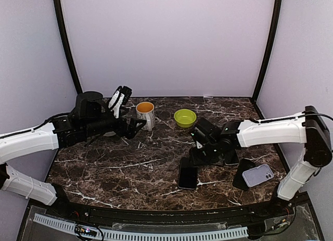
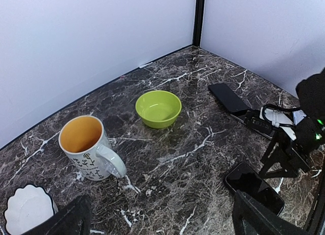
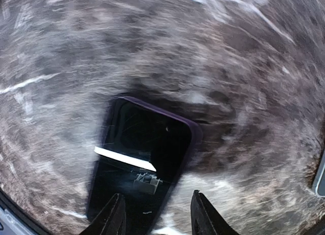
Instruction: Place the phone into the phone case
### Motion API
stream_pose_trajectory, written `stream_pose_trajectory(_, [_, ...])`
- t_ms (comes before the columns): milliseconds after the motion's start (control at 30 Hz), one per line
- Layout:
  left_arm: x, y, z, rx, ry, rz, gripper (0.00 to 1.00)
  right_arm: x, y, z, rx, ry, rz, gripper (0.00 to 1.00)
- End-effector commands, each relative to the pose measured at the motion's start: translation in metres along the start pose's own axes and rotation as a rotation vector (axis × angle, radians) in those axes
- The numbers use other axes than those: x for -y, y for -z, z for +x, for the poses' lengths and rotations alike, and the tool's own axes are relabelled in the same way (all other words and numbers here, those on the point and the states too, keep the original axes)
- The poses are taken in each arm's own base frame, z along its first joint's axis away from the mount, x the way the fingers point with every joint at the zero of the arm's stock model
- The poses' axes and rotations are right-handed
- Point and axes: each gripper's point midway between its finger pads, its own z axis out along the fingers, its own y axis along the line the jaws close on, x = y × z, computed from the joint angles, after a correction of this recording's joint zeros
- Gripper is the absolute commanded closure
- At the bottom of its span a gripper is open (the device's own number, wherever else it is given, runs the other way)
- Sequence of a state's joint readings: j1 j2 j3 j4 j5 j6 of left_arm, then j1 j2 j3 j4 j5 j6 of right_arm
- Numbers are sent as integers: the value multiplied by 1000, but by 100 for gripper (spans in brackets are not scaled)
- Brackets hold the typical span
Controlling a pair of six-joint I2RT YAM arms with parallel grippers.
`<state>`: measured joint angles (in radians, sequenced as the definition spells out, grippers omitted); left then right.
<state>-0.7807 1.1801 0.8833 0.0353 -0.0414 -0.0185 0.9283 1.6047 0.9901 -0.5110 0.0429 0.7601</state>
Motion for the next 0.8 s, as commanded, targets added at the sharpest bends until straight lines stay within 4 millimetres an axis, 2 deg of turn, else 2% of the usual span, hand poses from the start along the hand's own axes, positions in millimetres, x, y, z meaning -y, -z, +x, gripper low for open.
stream_pose_trajectory(0, [0,0,5,-9,-10,1,1,-36,15,2,96,211,136,55])
stream_pose_trajectory(100, [-2,-1,7,-12,-10,-7,1,-66,3,19,51,288,125,57])
stream_pose_trajectory(300, [-3,-2,9,-19,-38,-11,1,-78,-25,51,-41,334,182,57])
stream_pose_trajectory(367, [-3,-2,8,-17,-40,-12,1,-77,-30,60,-57,325,201,58])
stream_pose_trajectory(467, [-3,-2,8,-17,-43,-11,1,-72,-42,75,-92,330,240,70])
stream_pose_trajectory(533, [-3,-2,8,-16,-44,-13,1,-69,-49,87,-117,348,278,72])
stream_pose_trajectory(667, [-4,-2,8,-17,-49,-18,1,-54,-56,110,-173,395,392,80])
stream_pose_trajectory(767, [-4,-2,8,-16,-51,-19,1,-42,-57,127,-215,420,445,82])
